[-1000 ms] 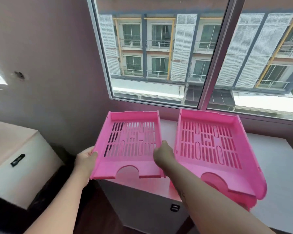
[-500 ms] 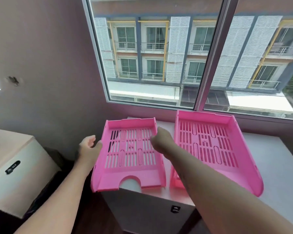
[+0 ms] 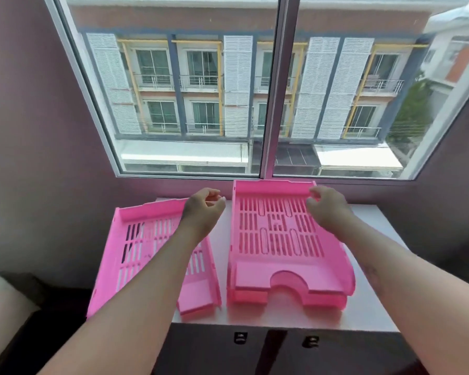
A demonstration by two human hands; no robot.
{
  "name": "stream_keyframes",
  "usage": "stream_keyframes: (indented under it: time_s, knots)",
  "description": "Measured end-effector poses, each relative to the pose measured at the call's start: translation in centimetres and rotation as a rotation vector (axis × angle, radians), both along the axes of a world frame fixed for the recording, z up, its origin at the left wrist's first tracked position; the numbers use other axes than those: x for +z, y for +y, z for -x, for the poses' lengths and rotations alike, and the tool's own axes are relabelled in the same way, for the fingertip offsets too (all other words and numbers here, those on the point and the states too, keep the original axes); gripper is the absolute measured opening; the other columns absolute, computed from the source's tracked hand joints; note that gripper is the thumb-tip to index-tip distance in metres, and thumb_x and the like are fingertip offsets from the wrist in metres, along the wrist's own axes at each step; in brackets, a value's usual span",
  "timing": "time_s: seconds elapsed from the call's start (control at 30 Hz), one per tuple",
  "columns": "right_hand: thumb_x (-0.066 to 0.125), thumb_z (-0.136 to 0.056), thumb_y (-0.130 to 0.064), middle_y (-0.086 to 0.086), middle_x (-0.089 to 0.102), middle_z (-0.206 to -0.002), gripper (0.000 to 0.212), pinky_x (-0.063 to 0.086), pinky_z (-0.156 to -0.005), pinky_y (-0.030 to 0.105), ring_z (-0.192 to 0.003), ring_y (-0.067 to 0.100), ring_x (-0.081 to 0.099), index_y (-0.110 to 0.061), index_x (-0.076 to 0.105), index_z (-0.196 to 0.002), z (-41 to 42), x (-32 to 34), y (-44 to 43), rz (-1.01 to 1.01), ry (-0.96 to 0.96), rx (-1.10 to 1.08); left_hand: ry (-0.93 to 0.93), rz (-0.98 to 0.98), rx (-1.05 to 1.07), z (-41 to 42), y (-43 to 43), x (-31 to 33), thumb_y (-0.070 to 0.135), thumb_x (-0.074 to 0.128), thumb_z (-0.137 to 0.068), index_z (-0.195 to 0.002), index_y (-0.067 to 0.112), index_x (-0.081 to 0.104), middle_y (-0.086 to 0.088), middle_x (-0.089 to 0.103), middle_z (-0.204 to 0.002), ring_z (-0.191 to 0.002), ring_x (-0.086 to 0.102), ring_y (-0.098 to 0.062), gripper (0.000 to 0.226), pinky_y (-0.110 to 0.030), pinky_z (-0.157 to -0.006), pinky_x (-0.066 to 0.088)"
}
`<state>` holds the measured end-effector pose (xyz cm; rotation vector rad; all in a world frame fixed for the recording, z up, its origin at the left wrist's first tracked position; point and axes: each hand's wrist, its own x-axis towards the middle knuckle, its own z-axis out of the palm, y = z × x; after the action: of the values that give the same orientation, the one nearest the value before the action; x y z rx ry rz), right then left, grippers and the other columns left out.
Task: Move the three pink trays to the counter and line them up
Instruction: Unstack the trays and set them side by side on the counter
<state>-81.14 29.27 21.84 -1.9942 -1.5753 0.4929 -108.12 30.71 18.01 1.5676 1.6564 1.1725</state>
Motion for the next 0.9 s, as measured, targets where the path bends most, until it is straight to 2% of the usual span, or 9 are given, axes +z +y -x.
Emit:
stream_keyframes:
  time_s: [0.17,0.23,0.3,0.37,0.47,0.57,0.67,0.77,0.9]
  knots:
    - [0.047,-0.094,-0.017,0.016,0.063,-0.126,0.038,0.046,-0.080,0.034,-0.103,0.033,0.059,-0.006,0.058,-0.129,-3.5,-1.3,-1.6,0.046,0.014,-0.101,0.073,0.074,-0.015,-2.9,0.1,-1.8,0.024,0.058,-0.091,-0.121,0.014,0.063,-0.002,0.067,-0.112,-0.096,0.060,-0.015,0.032,-0.025,-0.076,0.042]
    - [0.048,-0.094,-0.016,0.018,0.061,-0.128,0.038,0.044,-0.079,0.032,-0.107,0.034,0.060,-0.006,0.057,-0.130,-3.9,-2.8,-2.5,0.094,0.023,-0.113,0.079,0.131,0.023,-3.3,-0.5,-3.3,0.023,0.058,-0.091,-0.127,0.012,0.061,-0.007,0.066,-0.123,-0.096,0.057,-0.014,0.038,-0.027,-0.082,0.040]
    - [0.048,-0.093,-0.013,0.018,0.063,-0.122,0.031,0.045,-0.072,0.031,-0.096,0.032,0.063,-0.007,0.057,-0.122,-4.0,-4.5,-3.3,0.148,0.027,-0.102,0.055,0.179,0.047,-3.6,-1.3,-4.7,0.020,0.059,-0.090,-0.129,0.009,0.060,-0.008,0.065,-0.126,-0.096,0.058,-0.015,0.040,-0.027,-0.085,0.040]
    - [0.045,-0.093,-0.011,0.016,0.065,-0.112,0.023,0.047,-0.067,0.032,-0.084,0.029,0.062,-0.008,0.054,-0.113,-4.1,-6.1,-3.8,0.212,0.043,-0.096,0.045,0.220,0.050,-4.1,-2.0,-6.0,0.017,0.059,-0.090,-0.122,0.010,0.063,-0.009,0.066,-0.115,-0.097,0.060,-0.020,0.033,-0.029,-0.084,0.044]
    - [0.039,-0.092,-0.006,0.016,0.065,-0.108,0.027,0.047,-0.068,0.034,-0.087,0.032,0.061,-0.006,0.055,-0.114,-4.3,-7.3,-4.1,0.242,0.075,-0.132,0.091,0.269,0.060,-4.5,-2.5,-7.0,0.010,0.055,-0.088,-0.090,0.004,0.064,-0.015,0.063,-0.086,-0.075,0.054,-0.019,0.011,-0.038,-0.067,0.050]
    - [0.038,-0.093,-0.006,0.014,0.066,-0.105,0.029,0.048,-0.065,0.033,-0.087,0.032,0.063,-0.007,0.059,-0.112,-4.8,-6.9,-3.8,0.203,0.134,-0.160,0.070,0.253,0.110,-4.8,-2.3,-6.3,0.009,0.056,-0.085,-0.091,-0.011,0.065,-0.027,0.068,-0.082,-0.064,0.050,-0.019,0.023,-0.033,-0.058,0.043]
    - [0.040,-0.092,-0.008,0.009,0.065,-0.097,0.027,0.041,-0.052,0.025,-0.078,0.026,0.062,-0.011,0.062,-0.108,-6.2,-6.0,-3.7,0.126,0.153,-0.156,0.053,0.194,0.114,-5.8,-1.9,-4.7,0.011,0.057,-0.080,-0.086,-0.012,0.065,-0.015,0.057,-0.067,-0.060,0.046,-0.017,0.025,-0.031,-0.057,0.036]
    - [0.041,-0.091,-0.009,0.005,0.065,-0.091,0.024,0.039,-0.049,0.024,-0.069,0.019,0.060,-0.015,0.062,-0.102,-9.0,-5.4,-4.6,0.076,0.162,-0.186,0.030,0.154,0.070,-8.5,-1.8,-3.3,0.010,0.056,-0.079,-0.074,-0.010,0.060,-0.008,0.049,-0.060,-0.056,0.038,-0.018,0.021,-0.030,-0.055,0.030]
    - [0.047,-0.092,-0.008,-0.001,0.062,-0.081,0.024,0.037,-0.049,0.020,-0.065,0.015,0.057,-0.014,0.064,-0.107,-14.5,-5.2,-6.2,0.019,0.144,-0.287,-0.003,0.143,-0.040,-14.7,-2.1,-2.4,0.009,0.059,-0.080,-0.073,0.003,0.070,-0.004,0.064,-0.061,-0.054,0.047,-0.017,0.014,-0.028,-0.051,0.037]
